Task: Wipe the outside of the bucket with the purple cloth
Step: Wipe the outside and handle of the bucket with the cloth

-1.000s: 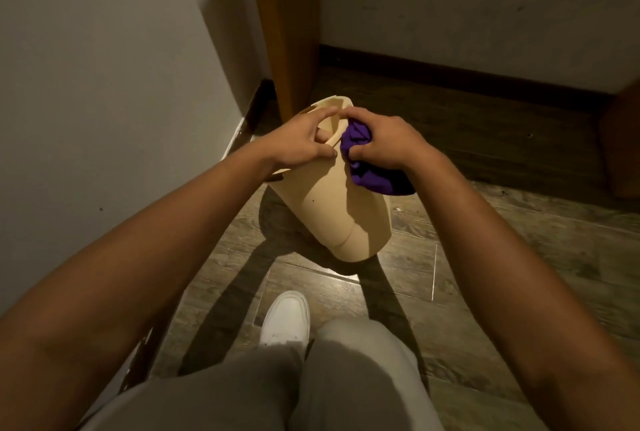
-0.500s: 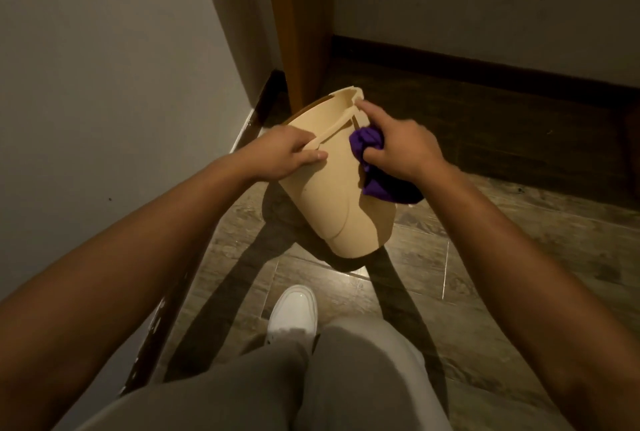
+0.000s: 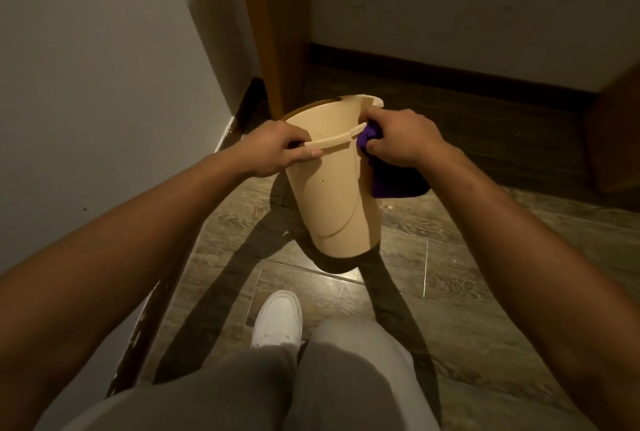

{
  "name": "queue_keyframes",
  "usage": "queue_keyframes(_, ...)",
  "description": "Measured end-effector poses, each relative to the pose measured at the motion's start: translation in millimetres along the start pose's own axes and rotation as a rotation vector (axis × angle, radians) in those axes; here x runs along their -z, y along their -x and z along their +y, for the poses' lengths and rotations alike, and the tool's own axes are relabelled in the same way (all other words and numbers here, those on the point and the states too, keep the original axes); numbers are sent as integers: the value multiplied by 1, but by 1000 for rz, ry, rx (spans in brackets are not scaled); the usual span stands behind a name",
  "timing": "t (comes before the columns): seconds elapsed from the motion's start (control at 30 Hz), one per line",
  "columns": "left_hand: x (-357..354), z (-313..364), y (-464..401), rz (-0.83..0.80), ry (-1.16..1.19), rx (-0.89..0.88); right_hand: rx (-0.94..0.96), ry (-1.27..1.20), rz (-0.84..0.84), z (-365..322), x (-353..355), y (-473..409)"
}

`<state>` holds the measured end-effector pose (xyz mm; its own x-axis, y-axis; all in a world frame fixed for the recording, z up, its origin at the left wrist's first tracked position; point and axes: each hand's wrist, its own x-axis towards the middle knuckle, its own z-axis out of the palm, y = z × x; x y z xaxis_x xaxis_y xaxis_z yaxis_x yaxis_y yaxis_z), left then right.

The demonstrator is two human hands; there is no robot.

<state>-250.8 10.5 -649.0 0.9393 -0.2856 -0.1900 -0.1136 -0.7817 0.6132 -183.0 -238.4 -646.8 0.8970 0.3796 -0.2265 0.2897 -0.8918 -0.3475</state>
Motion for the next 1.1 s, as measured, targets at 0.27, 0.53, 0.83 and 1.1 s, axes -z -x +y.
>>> queue_keyframes(0.27, -3, 15, -2, 132, -11, -39, -59, -209, 34, 5, -8, -8)
queue_keyframes(0.53, -9, 13, -24, 316, 70, 147, -213, -749, 589, -31, -15, 8)
queue_keyframes(0.83, -2, 33, -43, 347, 278, 250, -158, -529, 656, -99, -84, 9)
queue_keyframes(1.1, -10, 32, -41, 430, 233, 264, -470, -501, 524, -12, -145, 17)
